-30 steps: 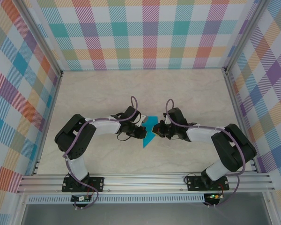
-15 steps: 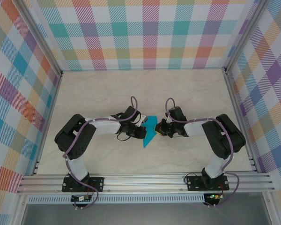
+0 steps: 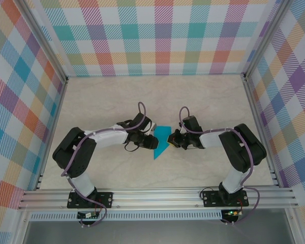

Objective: Fold a paper plane with a square sheet of paper (pick it up from the middle)
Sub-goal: Third fold the triangle at the center of the table.

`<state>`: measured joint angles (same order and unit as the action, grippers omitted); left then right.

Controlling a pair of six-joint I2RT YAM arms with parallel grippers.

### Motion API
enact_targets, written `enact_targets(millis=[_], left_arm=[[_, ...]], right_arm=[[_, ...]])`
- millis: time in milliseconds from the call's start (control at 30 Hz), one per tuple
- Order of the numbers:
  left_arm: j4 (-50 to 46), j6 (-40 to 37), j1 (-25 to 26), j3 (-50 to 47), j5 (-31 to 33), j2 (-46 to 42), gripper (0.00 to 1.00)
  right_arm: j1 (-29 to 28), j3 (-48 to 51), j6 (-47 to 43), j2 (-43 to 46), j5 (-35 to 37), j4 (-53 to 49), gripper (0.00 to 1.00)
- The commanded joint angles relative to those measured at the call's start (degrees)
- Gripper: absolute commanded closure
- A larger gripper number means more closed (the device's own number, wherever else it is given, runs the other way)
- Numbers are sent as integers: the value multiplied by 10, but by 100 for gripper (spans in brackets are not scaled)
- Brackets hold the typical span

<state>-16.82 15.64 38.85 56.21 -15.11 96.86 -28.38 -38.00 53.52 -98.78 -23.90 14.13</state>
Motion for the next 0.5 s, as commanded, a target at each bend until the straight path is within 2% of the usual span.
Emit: enact_targets(millis=[0,67,133,233,300,467], left_arm=[[-36,40,-5,13,46,-65,54],[-37,47,-5,8,37,-86,56],[-29,52,-5,3,0,-100,66],[2,64,2,-2,-66,-90,75],[0,65,12,7,-71,-68,81],[2,67,34,19,-56,-29,86]], right_arm=[[-7,21,3,10,9,-34,100],[-10,22,7,18,11,-34,100],[-11,21,10,26,12,-35,100],[-12,11,7,30,13,-44,100],[-12,4,7,31,4,-41,100],[-12,-7,-5,60,10,-71,97]])
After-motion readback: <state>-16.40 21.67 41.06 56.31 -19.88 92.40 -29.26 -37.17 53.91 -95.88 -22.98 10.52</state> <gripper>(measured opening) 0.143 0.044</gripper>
